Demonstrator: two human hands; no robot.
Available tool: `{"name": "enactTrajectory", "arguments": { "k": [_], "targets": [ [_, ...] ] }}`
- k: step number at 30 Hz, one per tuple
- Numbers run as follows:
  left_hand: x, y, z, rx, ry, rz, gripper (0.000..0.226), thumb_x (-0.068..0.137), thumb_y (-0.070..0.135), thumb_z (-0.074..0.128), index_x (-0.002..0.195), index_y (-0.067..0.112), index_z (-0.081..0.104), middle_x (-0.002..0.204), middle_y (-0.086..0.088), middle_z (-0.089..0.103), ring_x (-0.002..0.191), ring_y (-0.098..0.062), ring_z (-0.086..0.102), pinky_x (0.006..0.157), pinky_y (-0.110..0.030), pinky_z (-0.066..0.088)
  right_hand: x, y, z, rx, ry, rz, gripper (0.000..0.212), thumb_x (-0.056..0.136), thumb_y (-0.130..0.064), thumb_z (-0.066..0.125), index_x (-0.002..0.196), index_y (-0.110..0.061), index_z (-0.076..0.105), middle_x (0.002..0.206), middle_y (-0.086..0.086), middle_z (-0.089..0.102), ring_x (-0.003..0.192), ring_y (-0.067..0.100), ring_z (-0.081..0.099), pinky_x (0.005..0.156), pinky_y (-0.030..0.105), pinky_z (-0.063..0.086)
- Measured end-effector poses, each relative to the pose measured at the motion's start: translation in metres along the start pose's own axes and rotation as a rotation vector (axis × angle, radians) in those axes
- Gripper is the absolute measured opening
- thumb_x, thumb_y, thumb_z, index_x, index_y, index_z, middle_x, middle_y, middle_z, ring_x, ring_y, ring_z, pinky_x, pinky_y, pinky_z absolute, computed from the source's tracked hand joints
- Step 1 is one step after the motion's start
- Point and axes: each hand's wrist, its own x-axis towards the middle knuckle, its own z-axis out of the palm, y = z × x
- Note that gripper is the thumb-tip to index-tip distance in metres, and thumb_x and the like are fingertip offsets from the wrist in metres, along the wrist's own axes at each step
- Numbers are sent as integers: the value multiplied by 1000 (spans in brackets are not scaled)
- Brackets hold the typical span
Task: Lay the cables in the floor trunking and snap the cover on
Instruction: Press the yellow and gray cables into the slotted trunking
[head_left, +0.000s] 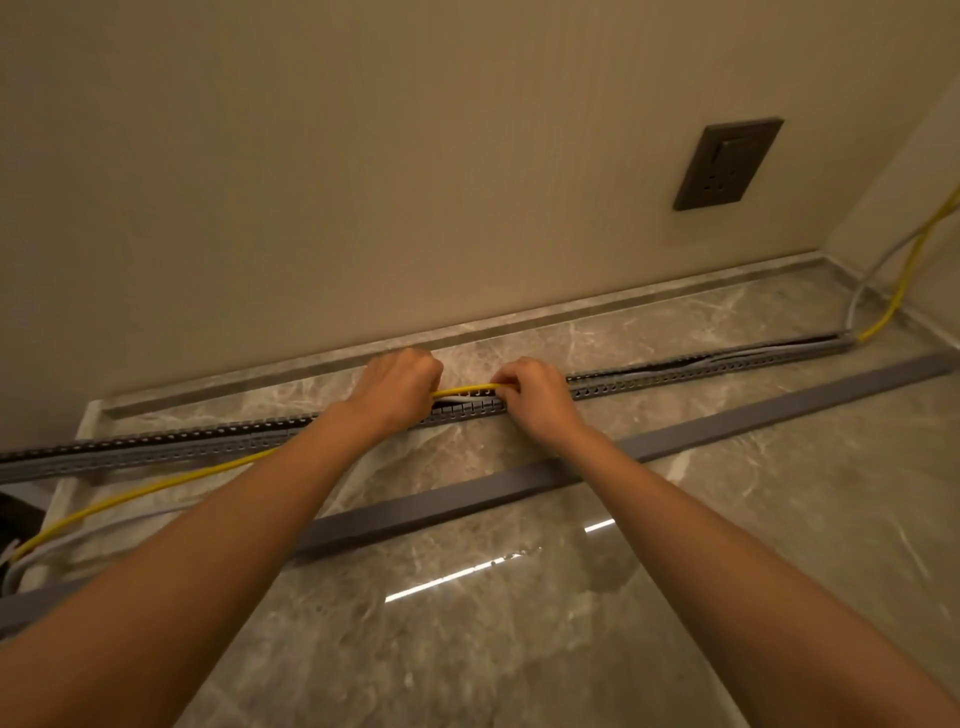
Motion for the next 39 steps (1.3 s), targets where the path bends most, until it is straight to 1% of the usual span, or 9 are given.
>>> {"name": "enactTrajectory", "arguments": {
  "k": [7,12,16,22,29,31,34,35,39],
  "targets": [
    [-4,7,7,130,10,19,17,91,8,51,100,2,63,110,-16,63,95,-33,60,67,-36,41,-6,13,-5,85,20,-49,13,86,-3,63,96,2,68,109,15,61,103,25,56,95,32,46],
    [-5,9,7,66,53,-50,18,92,15,53,100,3,64,109,-16,64,95,-35,60,76,-39,49,-8,22,-5,-153,14,-163,20,87,-9,62,105,-3,70,111,11,56,108,25,48,91,33,41],
    [-8,23,10,45,69,59,26,95,26,51,105,4,60,109,-15,63,98,-31,58,81,-40,48,-12,16,-3,-210,87,-186,17,87,-1,56,100,5,65,108,16,55,102,30,48,80,34,37],
    [-8,37,18,197,43,51,23,98,15,43,115,4,54,114,-14,59,105,-30,55,79,-38,47,-7,18,-7,-316,-41,-185,26,92,-9,52,113,-2,66,118,14,60,108,34,55,87,38,44],
    [-15,33,16,219,45,58,23,97,8,42,117,3,53,113,-15,58,101,-30,56,67,-33,36,-10,22,-5,-254,-34,-178,21,91,3,49,108,1,61,114,18,59,106,33,54,88,39,45],
    [-20,31,19,166,115,102,19,91,4,55,109,0,59,104,-17,61,90,-32,61,61,-33,40,-8,22,-7,-247,-28,-204,22,91,4,49,106,3,65,113,18,57,107,32,52,86,37,44],
    [-25,29,21,152,155,165,25,56,0,87,74,1,70,67,-15,65,49,-26,61,39,-28,47,-6,22,-10,-241,-49,-200,23,90,4,50,104,3,67,111,19,60,105,33,53,84,39,45],
    [-25,29,23,161,157,160,26,56,1,87,75,0,71,66,-15,66,49,-26,62,40,-29,49,-5,22,-11,-241,-57,-194,22,89,4,50,104,3,67,110,19,61,104,33,55,84,39,46],
    [-17,32,25,154,111,103,26,94,6,49,118,1,59,113,-16,60,98,-31,60,77,-37,49,-5,19,-10,-248,-55,-167,23,89,6,49,102,3,68,109,19,61,100,33,57,82,38,47]
  ]
}}
